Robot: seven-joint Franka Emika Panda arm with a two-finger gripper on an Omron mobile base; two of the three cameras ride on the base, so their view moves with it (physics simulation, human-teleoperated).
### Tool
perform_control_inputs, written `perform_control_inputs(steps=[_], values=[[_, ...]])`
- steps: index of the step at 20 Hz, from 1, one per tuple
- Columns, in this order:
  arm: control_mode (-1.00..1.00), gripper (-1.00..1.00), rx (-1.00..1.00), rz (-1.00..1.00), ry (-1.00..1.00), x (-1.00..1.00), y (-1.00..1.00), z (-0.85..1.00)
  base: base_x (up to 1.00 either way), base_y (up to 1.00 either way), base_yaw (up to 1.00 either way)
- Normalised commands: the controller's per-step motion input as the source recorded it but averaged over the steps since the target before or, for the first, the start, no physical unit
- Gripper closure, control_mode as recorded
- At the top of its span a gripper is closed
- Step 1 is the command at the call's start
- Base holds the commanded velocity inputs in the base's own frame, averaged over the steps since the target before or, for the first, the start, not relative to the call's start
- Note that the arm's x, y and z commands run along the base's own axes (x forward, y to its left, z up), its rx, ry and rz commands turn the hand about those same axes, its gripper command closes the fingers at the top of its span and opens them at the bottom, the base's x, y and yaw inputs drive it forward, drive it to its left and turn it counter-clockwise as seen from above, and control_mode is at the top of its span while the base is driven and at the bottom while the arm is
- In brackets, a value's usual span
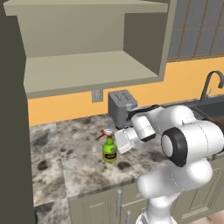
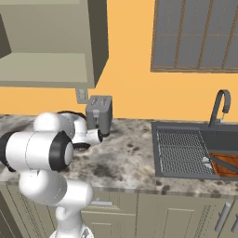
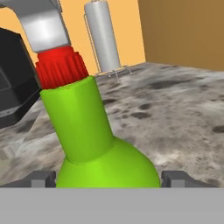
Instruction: Move the cutting board and knife to the sink. Then move spray from the cabinet to the counter.
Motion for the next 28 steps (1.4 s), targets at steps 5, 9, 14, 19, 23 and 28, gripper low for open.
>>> perform_control_inputs(steps=[5,9,14,19,23,28], values=[[-1.0,1.0,0.0,0.02,-0.05,0.1,0.05,-0.18,0.0,0.0,0.0],[-1.0,1.0,0.0,0.02,-0.02,0.06,0.05,-0.23,0.0,0.0,0.0],[-1.0,-1.0,0.0,0.01,0.0,0.0,0.07,-0.23,0.0,0.0,0.0],[-1.0,-1.0,0.0,0.01,0.0,0.0,0.01,-0.12,0.0,0.0,0.0],[-1.0,-1.0,0.0,0.0,0.0,0.0,0.0,0.0,0.0,0.0,0.0],[-1.0,-1.0,0.0,0.0,0.0,0.0,0.0,0.0,0.0,0.0,0.0]])
